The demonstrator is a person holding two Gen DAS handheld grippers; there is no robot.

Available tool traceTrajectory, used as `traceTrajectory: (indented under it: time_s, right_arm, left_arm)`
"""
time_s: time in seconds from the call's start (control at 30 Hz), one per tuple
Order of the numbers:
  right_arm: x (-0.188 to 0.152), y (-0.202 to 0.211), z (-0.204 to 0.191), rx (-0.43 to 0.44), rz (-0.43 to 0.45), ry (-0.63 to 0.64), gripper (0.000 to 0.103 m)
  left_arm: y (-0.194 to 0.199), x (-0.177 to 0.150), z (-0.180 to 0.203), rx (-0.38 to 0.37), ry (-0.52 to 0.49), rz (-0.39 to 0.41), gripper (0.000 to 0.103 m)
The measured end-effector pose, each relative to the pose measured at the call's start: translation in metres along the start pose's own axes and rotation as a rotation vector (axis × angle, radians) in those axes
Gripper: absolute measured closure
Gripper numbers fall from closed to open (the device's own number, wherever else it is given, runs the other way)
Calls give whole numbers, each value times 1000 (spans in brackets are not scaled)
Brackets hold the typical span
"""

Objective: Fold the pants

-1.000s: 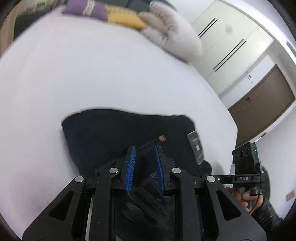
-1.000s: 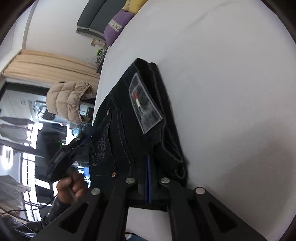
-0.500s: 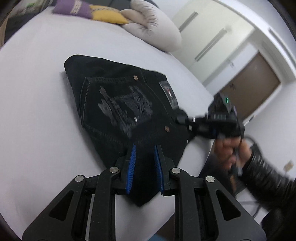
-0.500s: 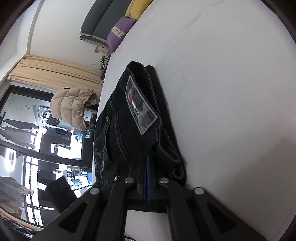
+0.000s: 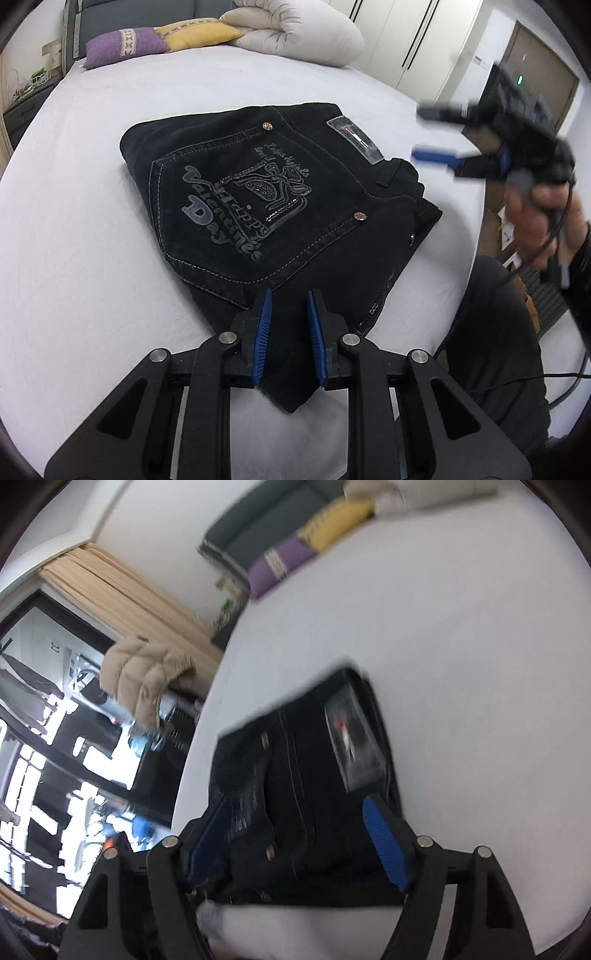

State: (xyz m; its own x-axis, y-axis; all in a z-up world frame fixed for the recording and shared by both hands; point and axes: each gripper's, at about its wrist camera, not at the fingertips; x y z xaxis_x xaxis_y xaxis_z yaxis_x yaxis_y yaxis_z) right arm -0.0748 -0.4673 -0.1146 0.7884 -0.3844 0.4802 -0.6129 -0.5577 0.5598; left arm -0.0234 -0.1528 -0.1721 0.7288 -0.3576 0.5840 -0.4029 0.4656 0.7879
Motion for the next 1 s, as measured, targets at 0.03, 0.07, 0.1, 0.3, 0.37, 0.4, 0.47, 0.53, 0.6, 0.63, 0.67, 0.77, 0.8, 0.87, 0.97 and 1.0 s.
traceTrajectory:
  time_s: [0.03, 0.07, 0.1, 0.3, 0.37, 0.4, 0.47, 0.53, 0.6, 0.63, 0.67, 0.77, 0.8, 0.87, 0.97, 1.0]
  right_arm:
    - [4, 2, -1, 2, 3, 1, 26]
    - [10, 4, -3, -5, 7, 1, 26]
    - [13, 4, -3, -27, 8, 4, 26]
    - [19, -16, 1, -128, -74, 14, 26]
    - [19, -20, 4, -142, -84, 11, 26]
    - [19, -22, 6, -141, -87, 9, 26]
    - [22, -29, 10, -162, -102, 5, 26]
    - [23, -35, 13, -200, -113, 7, 26]
    - [25, -40, 17, -218, -128, -1, 26]
    - [25, -45, 20, -222, -143, -5, 26]
    - [25, -49, 22, -230, -156, -8, 26]
    - [18, -65, 36, -256, -226, -26, 26]
    - [15, -68, 39, -262, -232, -15, 26]
    - [11, -67, 39, -251, -222, 8, 22]
    - [11, -64, 39, -234, -225, 12, 22]
    - [12, -63, 40, -216, -228, 3, 23]
  left_arm:
    - [-1, 0, -1, -1, 5, -4, 84]
    - [-2, 1, 0, -4, 10, -6, 84]
    - [-5, 2, 2, -5, 12, -8, 84]
    - [-3, 2, 0, -10, 23, -9, 84]
    - [-2, 1, -2, -13, 25, -9, 84]
    - [-2, 1, -2, -14, 25, -9, 84]
    - [-2, 1, -2, -14, 24, -9, 84]
    - [-3, 2, -1, -13, 24, -9, 84]
    - [-3, 2, -1, -12, 24, -9, 84]
    - [-3, 2, -1, -12, 24, -10, 84]
    - [-4, 2, -1, -13, 27, -11, 84]
    - [1, 2, -4, -29, 46, -4, 84]
    - [6, 2, -8, -54, 78, 6, 84]
    - [14, 3, -17, -86, 130, 17, 83]
    - [29, 6, -34, -96, 208, 48, 83]
    - [35, 7, -43, -97, 254, 59, 83]
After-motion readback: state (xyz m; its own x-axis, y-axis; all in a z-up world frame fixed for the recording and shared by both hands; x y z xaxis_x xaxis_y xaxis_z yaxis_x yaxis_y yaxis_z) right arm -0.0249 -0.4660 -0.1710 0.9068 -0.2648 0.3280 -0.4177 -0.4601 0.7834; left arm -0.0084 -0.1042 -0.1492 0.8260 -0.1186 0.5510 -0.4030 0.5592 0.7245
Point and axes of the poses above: each gripper's, at about its wrist camera, not at the fingertips, and y roughly against the way its jaws point, z to its right, x to its top, and after that the axes turned 3 degrees about x, right-handed
